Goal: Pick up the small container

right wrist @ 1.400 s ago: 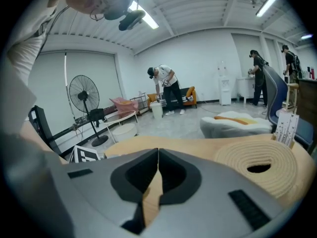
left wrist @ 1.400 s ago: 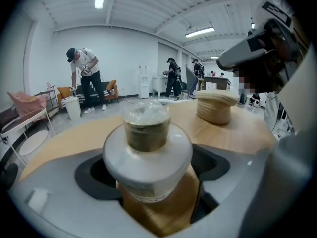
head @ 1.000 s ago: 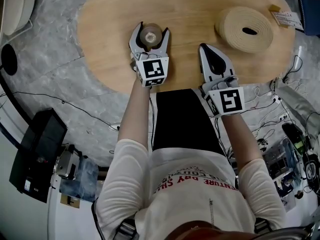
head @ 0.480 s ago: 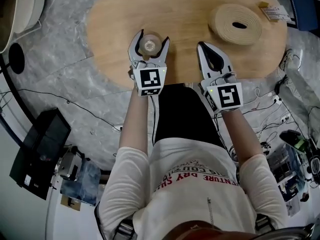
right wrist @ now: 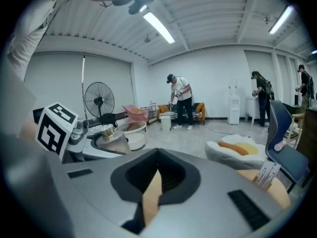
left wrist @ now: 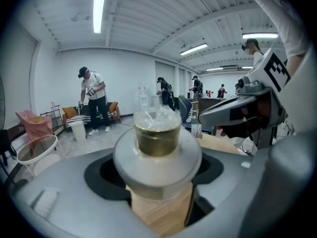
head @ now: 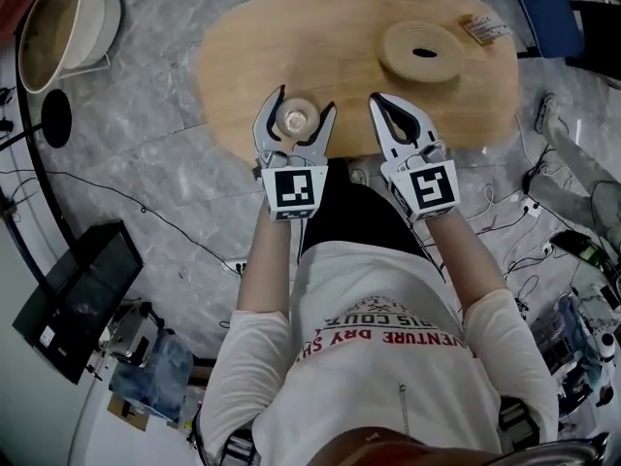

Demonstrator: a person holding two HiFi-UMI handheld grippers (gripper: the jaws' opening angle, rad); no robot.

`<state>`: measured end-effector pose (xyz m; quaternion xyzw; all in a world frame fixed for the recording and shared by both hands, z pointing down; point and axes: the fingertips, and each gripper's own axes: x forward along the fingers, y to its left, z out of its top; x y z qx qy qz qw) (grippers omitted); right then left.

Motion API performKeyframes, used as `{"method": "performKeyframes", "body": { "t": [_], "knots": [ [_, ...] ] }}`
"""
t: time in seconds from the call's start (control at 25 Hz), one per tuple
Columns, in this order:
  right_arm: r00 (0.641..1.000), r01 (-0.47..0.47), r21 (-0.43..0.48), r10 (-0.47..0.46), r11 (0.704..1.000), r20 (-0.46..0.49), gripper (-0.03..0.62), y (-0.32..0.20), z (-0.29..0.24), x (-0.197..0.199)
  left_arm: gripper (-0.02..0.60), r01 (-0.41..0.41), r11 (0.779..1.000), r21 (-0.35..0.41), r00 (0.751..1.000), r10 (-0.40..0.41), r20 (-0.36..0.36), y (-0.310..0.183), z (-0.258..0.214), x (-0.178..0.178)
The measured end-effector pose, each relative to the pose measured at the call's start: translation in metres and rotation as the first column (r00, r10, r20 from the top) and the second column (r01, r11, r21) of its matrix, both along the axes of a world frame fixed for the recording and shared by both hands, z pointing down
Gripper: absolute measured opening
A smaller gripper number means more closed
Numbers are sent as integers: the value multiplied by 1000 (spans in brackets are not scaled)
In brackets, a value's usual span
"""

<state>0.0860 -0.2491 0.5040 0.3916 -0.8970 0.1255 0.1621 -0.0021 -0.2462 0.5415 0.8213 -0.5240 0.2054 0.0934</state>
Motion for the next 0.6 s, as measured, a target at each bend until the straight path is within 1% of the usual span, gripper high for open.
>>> {"method": "performKeyframes", "body": {
  "t": [0.2,0.4,0.44,0.6],
  "knots": [
    [999,-3,41,1,999,32,-5,12,-51,6,342,11,1000,24,1000,-11,-3,18,-56,-3],
    [998,6,101,-13,995,68,-4,22,-110,13,342,-13,999,51,1000,12,17,35,-121,-2],
    [997,8,119,-17,993,71,-4,22,-121,13,342,-18,998,66,1000,17,21,37,-134,-3],
    [997,17,189,-31,982,70,-5,23,-162,20,342,-9,985,174,1000,5,25,41,-189,-1]
  ]
}}
